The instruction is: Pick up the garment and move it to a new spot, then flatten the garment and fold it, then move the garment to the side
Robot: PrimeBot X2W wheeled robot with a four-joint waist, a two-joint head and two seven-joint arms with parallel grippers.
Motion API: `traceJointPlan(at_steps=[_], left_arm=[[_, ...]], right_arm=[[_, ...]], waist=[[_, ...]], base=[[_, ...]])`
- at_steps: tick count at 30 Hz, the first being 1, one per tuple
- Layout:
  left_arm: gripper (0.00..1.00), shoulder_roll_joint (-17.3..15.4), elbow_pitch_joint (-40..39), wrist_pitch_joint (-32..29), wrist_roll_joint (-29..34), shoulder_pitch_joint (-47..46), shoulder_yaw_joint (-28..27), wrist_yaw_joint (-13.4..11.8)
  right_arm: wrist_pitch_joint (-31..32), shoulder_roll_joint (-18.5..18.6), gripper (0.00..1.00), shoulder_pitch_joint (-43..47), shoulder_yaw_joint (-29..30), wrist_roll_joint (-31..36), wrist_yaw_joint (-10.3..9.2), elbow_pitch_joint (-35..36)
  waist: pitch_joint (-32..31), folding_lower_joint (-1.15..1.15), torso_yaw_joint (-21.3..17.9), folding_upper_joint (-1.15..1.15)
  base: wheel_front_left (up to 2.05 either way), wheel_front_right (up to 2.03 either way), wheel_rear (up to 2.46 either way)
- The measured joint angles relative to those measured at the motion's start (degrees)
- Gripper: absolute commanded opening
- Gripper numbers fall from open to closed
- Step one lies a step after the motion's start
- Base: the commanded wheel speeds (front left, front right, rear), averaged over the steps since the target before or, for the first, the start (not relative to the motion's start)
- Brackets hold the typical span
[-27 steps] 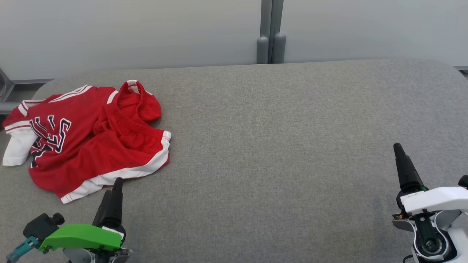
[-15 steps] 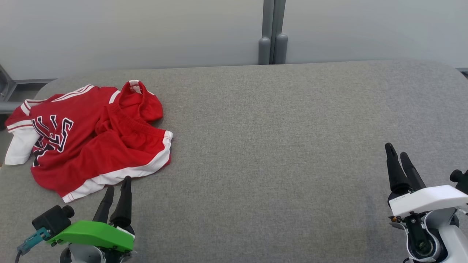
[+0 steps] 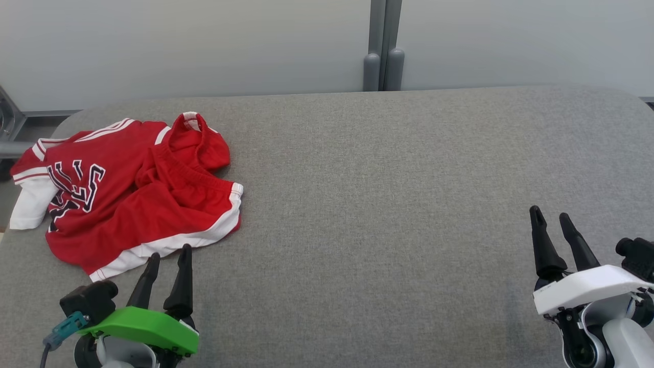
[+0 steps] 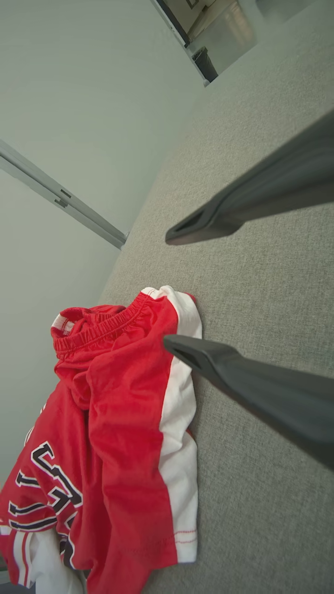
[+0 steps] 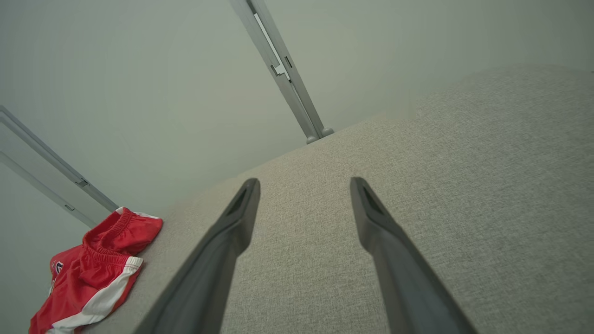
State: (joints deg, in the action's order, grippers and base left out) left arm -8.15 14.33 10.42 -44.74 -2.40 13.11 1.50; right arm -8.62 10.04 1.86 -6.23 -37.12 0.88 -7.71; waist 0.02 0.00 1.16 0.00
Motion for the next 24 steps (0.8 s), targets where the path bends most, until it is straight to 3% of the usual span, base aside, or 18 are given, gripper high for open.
traceJointPlan(at_steps=[24], left_arm=[[1.00, 1.8, -0.2, 2.8, 20.8, 0.0, -1.1, -0.5]], right_arm=[[-3.9, 0.4, 1.00, 2.2, -1.4, 17.8, -0.98, 1.8]], waist=[[-0.1, 0.00, 0.1, 0.00]], base=[[0.00, 0.00, 0.00]])
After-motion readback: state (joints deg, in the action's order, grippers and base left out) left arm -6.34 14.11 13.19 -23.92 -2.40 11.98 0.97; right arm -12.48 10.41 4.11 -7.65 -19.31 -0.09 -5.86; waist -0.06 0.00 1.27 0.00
